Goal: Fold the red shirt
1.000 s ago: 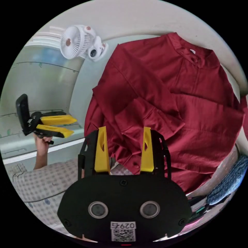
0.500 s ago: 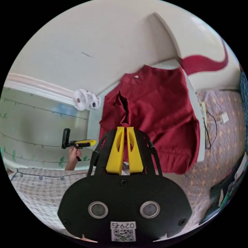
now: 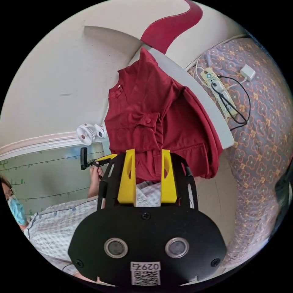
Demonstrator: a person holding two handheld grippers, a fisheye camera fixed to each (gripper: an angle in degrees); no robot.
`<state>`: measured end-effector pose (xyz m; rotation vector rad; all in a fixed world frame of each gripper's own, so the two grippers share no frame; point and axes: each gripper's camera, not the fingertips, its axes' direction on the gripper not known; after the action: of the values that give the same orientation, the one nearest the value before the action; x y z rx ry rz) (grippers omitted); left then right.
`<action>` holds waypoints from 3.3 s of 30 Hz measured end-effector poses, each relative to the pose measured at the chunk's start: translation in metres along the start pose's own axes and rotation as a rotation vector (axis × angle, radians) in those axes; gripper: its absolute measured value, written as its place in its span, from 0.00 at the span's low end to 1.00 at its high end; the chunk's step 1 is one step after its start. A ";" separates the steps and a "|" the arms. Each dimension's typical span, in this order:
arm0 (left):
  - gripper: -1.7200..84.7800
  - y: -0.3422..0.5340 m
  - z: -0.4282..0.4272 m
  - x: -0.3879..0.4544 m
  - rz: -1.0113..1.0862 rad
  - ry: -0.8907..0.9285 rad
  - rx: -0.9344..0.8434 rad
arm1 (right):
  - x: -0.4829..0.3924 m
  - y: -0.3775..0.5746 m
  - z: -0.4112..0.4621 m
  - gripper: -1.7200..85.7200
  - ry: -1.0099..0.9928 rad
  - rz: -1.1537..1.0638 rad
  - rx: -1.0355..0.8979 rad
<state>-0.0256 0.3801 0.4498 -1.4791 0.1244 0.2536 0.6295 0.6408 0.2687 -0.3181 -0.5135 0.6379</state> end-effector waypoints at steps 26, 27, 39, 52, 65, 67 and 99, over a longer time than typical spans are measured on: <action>0.02 0.011 -0.083 0.002 -0.168 -0.145 0.294 | -0.068 -0.152 -0.004 0.03 0.324 -0.289 -0.141; 0.01 -0.011 -0.081 0.006 -0.144 -0.210 0.261 | -0.079 -0.169 0.000 0.02 0.354 -0.321 -0.129; 0.01 -0.129 -0.027 -0.024 -0.221 -0.374 0.083 | -0.105 -0.291 0.091 0.01 0.667 -0.367 -0.238; 0.01 -0.145 -0.042 -0.028 -0.223 -0.628 0.100 | -0.140 -0.330 0.087 0.01 0.751 -0.427 -0.248; 0.01 0.089 -0.018 -0.033 -0.203 -0.030 0.199 | -0.069 -0.095 0.042 0.01 0.460 -0.380 -0.395; 0.01 0.103 0.002 -0.038 -0.219 -0.070 0.129 | -0.054 -0.077 0.051 0.01 0.510 -0.335 -0.414; 0.18 0.297 0.008 -0.193 -0.280 0.388 0.242 | 0.202 0.117 -0.143 0.18 0.181 0.189 0.056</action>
<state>-0.2853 0.3910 0.2095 -1.2709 0.2482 -0.2697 0.7894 0.8402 0.1717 -0.3706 -0.2938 0.7967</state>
